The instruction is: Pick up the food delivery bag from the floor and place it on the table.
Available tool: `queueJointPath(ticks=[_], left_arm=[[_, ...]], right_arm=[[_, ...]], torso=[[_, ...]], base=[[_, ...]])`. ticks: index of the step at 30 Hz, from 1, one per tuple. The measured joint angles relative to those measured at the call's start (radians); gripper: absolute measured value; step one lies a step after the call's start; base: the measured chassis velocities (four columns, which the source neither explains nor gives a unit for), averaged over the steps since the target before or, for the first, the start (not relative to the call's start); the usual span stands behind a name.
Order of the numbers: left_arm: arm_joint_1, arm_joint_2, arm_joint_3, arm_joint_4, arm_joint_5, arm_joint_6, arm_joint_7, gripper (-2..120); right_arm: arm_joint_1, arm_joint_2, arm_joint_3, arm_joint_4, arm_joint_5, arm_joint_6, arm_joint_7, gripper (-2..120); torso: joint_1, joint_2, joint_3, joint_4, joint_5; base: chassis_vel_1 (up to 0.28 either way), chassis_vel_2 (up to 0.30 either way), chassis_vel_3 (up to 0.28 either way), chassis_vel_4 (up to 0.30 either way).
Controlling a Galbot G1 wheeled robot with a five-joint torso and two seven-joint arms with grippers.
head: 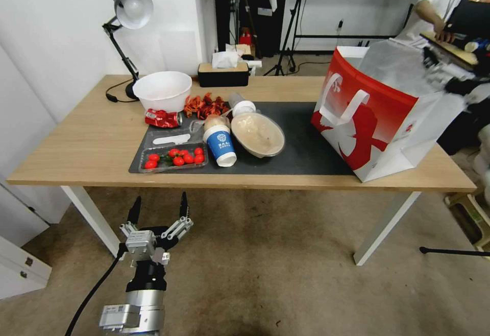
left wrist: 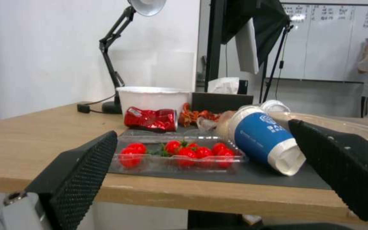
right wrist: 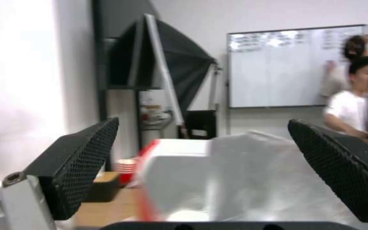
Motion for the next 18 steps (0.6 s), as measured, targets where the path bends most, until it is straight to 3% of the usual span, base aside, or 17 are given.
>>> queueJointPath(ticks=[15, 18], left_arm=[[0.007, 0.000, -0.003, -0.044, -0.006, -0.003, 0.001, 100], [0.009, 0.000, 0.003, -0.059, -0.006, 0.001, 0.012, 100]], right_arm=[[-0.223, 0.179, -0.043, 0.215, -0.208, 0.028, -0.036, 100], [-0.363, 0.284, -0.091, 0.233, -0.356, 0.062, -0.053, 100]], torso=[[0.000, 0.000, 0.000, 0.0001, -0.0001], [0.000, 0.000, 0.000, -0.0002, 0.0002]], base=[[0.000, 0.000, 0.000, 0.000], [0.000, 0.000, 0.000, 0.000]])
